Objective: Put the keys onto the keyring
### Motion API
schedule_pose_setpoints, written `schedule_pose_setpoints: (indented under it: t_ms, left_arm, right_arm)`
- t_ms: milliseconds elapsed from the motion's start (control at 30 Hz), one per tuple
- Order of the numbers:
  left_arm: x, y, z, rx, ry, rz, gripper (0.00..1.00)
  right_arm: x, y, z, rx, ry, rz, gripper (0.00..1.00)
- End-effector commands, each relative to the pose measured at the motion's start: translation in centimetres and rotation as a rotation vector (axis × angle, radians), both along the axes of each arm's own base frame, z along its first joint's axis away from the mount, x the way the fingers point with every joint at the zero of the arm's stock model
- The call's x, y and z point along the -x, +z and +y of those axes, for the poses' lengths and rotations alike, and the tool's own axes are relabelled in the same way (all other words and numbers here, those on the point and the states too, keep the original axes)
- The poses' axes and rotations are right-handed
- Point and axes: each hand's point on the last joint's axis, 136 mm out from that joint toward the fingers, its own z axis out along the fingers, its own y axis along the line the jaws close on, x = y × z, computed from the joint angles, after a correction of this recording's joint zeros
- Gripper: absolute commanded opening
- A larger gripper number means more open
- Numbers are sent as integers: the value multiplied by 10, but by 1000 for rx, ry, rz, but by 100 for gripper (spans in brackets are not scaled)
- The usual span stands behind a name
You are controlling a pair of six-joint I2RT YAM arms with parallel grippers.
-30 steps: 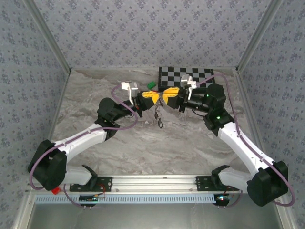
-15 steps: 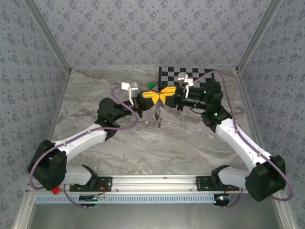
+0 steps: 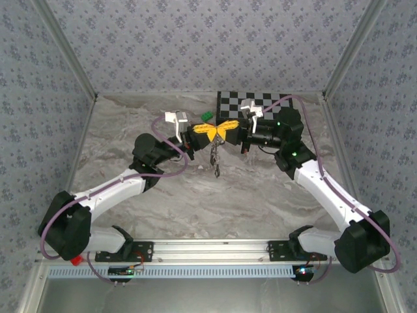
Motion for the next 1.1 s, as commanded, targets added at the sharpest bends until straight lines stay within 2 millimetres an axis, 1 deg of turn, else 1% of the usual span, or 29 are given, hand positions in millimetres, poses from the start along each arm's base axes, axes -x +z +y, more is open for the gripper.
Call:
schedule_pose_setpoints:
  t_ms: [0, 100, 167, 300, 433, 467, 533, 700, 800, 933, 1000, 1067]
  left_arm:
    - [12, 20, -1, 39, -40, -63, 0]
    - [10, 17, 0, 22, -32, -51, 0]
    - [7, 15, 2, 9, -25, -40, 9]
    - [2, 9, 6, -24, -23, -27, 22]
    - [0, 1, 6, -83, -33, -29, 28]
    - [0, -2, 6, -100, -31, -29, 29]
    - [0, -5, 7, -125, -34, -36, 29]
    - [5, -11, 10, -187, -57, -62, 29]
    - [9, -15, 8, -235, -83, -70, 29]
    - [13, -19, 5, -267, -116, -76, 29]
    - [15, -20, 4, -273, -129, -80, 29]
    - [16, -24, 3, -289, -143, -77, 29]
  right_arm:
    - [16, 6, 8, 8, 98, -15, 0]
    - [15, 3, 5, 31, 91, -10, 0]
    - [14, 1, 1, 57, 79, -9, 0]
    - [14, -6, -4, 130, 73, 4, 0]
    - [14, -16, -10, 213, 66, 22, 0]
    - [15, -13, -11, 229, 68, 15, 0]
    - [15, -15, -13, 265, 58, 13, 0]
    - [14, -25, -20, 376, 28, 35, 0]
    - [17, -32, -23, 455, 33, 40, 0]
    - [21, -43, -20, 565, 52, 22, 0]
    - [19, -48, -18, 611, 55, 21, 0]
    - [20, -49, -15, 626, 66, 14, 0]
